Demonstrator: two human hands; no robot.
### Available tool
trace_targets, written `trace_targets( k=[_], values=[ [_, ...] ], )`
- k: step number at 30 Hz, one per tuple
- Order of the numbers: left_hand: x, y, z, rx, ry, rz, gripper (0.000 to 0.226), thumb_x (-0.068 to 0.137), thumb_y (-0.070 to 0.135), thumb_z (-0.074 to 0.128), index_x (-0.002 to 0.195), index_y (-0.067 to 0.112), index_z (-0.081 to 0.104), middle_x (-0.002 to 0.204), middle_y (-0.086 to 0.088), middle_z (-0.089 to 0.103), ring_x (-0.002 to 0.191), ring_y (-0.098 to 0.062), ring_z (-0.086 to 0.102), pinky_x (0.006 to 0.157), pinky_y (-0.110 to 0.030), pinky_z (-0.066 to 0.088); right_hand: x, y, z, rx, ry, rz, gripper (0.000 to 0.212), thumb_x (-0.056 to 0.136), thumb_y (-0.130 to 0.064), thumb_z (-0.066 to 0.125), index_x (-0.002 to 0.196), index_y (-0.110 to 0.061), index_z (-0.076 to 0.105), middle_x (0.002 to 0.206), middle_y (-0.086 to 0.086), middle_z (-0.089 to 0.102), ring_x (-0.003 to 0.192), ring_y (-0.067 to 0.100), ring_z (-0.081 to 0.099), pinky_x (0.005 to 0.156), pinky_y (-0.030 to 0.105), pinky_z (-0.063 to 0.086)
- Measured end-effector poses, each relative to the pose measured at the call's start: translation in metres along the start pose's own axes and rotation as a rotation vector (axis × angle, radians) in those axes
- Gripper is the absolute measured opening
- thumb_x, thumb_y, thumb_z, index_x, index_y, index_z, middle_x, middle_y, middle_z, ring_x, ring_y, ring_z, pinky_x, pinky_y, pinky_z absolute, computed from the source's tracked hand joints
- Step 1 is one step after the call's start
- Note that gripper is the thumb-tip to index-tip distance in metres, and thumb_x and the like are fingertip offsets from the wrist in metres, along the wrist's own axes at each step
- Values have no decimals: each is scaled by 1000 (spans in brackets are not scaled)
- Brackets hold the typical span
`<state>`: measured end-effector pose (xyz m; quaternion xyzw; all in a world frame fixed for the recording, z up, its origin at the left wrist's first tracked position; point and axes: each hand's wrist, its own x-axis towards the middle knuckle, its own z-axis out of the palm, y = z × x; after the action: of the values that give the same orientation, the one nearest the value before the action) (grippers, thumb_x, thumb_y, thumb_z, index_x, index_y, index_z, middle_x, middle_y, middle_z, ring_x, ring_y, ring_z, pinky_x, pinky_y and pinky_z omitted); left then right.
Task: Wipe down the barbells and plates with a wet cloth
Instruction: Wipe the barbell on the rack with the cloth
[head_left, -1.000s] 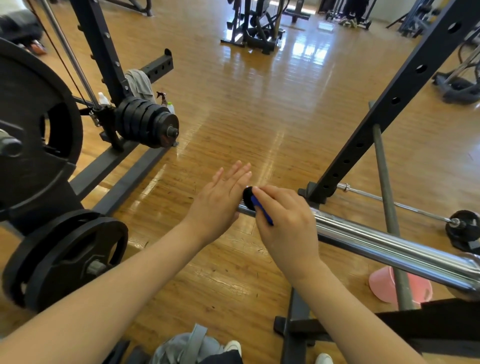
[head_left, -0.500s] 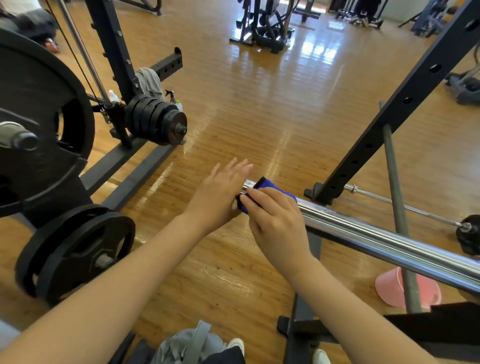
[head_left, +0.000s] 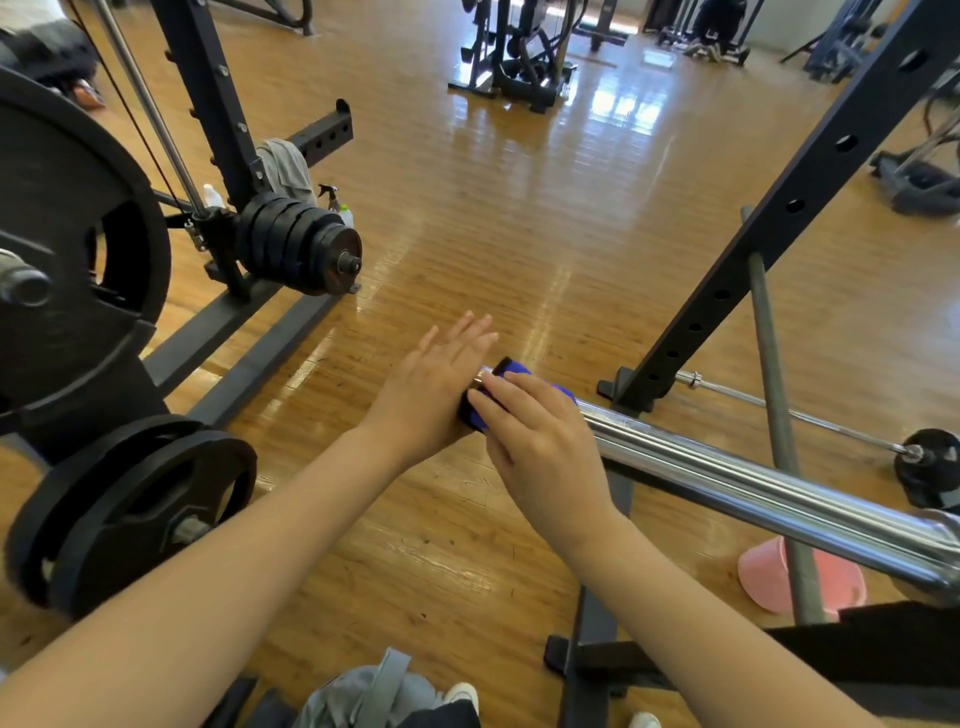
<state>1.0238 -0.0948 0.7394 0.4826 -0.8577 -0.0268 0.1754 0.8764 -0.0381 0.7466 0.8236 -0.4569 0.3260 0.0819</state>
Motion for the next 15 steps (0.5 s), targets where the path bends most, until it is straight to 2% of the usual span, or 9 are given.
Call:
trace_targets(
  k=[2,4,8,10,13,15],
  values=[
    [3,0,-5,7,-61,23,68,81,16,68,141,6,38,155,-8,23,145,-18,13,118,-38,10,-12,8,-10,-8,-13,14,37,69,6,77,105,-4,71,109,10,69,101,29,64,88,42,52],
    [8,2,-11,20,-141,22,69,82,18,66,143,9,34,158,-5,15,146,-14,6,117,-32,1,-20,14,-21,-15,0,48,40,68,5,78,105,-4,71,108,9,69,101,26,63,94,35,47],
    [23,4,-25,31,-366,-10,75,80,20,67,145,14,30,159,-1,9,146,-12,3,118,-34,2,-11,12,-26,-14,59,113,35,70,4,76,103,-2,71,103,9,70,94,23,62,89,32,47],
    [27,1,-25,66,-397,-8,84,81,25,68,149,15,20,159,1,2,146,-12,-1,118,-35,1,2,3,-20,9,73,99,31,73,2,72,104,-1,71,104,10,70,93,26,64,87,34,50],
    [13,-3,-17,113,-257,-19,95,85,39,64,152,14,1,159,-1,-7,146,-13,-7,117,-34,-3,10,-8,-1,9,19,35,32,73,-4,72,105,-1,70,108,13,69,97,29,65,88,39,52],
    [-7,-4,-8,73,-61,-68,97,81,38,70,151,8,8,159,-8,6,146,-18,4,116,-35,5,5,-4,3,-7,-20,-1,33,74,-5,74,107,-2,70,111,13,68,99,31,65,87,41,53]
  ],
)
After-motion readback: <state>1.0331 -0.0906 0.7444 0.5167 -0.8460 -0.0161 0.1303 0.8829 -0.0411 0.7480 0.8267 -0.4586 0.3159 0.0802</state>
